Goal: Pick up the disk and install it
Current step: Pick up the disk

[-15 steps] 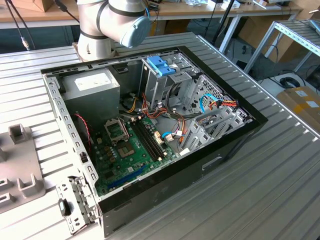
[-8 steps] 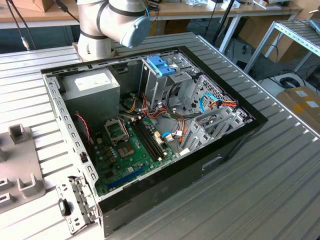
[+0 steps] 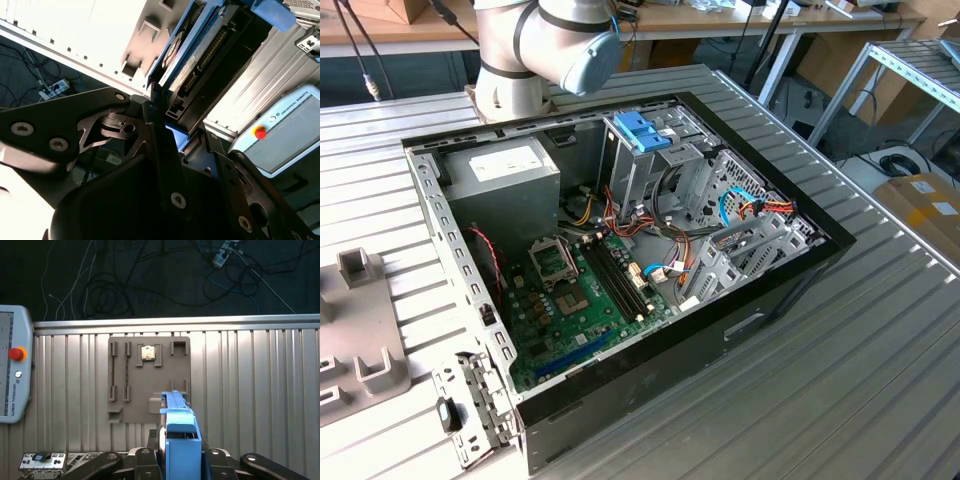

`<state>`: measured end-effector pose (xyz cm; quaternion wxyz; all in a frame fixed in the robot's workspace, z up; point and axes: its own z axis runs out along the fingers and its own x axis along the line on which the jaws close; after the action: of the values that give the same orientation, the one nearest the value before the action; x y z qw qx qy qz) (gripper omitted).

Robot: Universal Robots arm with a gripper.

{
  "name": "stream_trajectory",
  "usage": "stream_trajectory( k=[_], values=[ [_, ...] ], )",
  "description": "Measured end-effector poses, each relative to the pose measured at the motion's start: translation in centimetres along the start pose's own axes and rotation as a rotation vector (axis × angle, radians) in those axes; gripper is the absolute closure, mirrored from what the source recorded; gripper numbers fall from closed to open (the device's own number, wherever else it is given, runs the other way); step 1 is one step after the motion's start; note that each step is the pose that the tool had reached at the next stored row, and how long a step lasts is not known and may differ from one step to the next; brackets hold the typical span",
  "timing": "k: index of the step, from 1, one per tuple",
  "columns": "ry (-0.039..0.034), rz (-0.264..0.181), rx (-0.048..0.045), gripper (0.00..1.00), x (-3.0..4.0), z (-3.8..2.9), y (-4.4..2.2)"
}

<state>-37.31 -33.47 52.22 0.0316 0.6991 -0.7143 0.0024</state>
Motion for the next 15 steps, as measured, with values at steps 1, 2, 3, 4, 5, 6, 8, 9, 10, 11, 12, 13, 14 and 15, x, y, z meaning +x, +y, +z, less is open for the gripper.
stream_trajectory(
  k=[1, 2, 3, 4, 5, 6, 8, 9, 10, 11, 12, 13, 14, 15],
  values=[
    [0.0006, 0.0, 0.0, 0.63, 0.0, 0.0, -0.08],
    [0.0012, 0.0, 0.0, 0.63, 0.0, -0.01, -0.15],
    [0.0016, 0.0, 0.0, 0.63, 0.0, -0.01, -0.21],
    [0.0023, 0.0, 0.0001, 0.63, -0.01, -0.01, -0.31],
    [0.0035, 0.0, 0.0, 0.63, -0.01, -0.02, -0.45],
    [0.0039, 0.0, 0.0001, 0.63, -0.01, -0.02, -0.51],
    [0.0051, 0.0, 0.0001, 0.63, -0.01, -0.03, -0.65],
    [0.0057, 0.0, 0.0, 0.63, -0.02, -0.03, -0.71],
    [0.0063, 0.0, 0.0001, 0.63, -0.02, -0.03, -0.79],
    [0.0067, 0.0, 0.0001, 0.63, -0.02, -0.03, -0.85],
    [0.0074, 0.0, 0.0001, 0.63, -0.02, -0.04, -0.93],
    [0.0079, 0.0, 0.0001, 0.63, -0.02, -0.04, -0.99],
    [0.0086, 0.0, 0.0001, 0.63, -0.02, -0.04, -1.08],
    [0.009, 0.0, 0.0001, 0.63, -0.02, -0.04, -1.12]
  ],
)
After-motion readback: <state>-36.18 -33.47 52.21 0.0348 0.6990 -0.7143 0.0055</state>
